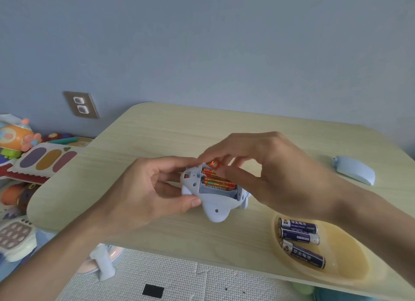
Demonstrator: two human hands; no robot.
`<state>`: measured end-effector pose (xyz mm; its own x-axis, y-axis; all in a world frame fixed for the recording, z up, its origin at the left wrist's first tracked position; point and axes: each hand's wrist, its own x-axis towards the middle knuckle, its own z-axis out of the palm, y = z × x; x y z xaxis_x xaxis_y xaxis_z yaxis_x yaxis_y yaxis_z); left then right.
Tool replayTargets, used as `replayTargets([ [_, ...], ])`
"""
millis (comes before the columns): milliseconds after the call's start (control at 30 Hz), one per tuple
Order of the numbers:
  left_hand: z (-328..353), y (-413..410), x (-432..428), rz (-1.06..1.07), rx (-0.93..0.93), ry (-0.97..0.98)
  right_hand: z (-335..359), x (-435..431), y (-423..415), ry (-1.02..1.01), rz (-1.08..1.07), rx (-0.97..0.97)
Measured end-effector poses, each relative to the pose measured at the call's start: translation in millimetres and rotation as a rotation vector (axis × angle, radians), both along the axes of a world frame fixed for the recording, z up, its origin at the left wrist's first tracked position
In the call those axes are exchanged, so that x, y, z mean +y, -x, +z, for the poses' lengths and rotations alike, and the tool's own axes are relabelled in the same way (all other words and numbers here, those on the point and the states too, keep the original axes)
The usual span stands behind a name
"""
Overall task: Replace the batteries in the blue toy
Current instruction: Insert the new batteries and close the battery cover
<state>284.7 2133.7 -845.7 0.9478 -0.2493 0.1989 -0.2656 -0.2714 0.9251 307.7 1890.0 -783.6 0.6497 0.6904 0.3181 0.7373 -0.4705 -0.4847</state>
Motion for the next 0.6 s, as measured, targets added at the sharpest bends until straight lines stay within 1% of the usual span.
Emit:
replayTargets([
  [100, -1.3, 0.0, 0.1, 0.011, -0.009, -0.014, -4.3, -0.4, -0.8, -0.089, -0.028, 0.031],
  [267, -2.7, -1.2, 1.7, 0.017, 0.007, -0.034, -14.9, 0.6, 1.5, -0.11, -0.013, 0.097],
  [333, -3.1, -1.3, 2.2, 0.018, 0.01, -0.036, -16.4, -0.2, 2.1, -0.096, -0.005, 0.064],
  [467, -2.8, -0.4, 2.5, 0.015, 0.014, -0.029, -13.8, 2.7, -1.5, 0.006, 0.065, -0.081],
  [600, -2.8, 0.6, 2.3, 0.022, 0.018, -0.021, -13.6, 6.1, -8.0, 0.065, 0.134, -0.084],
])
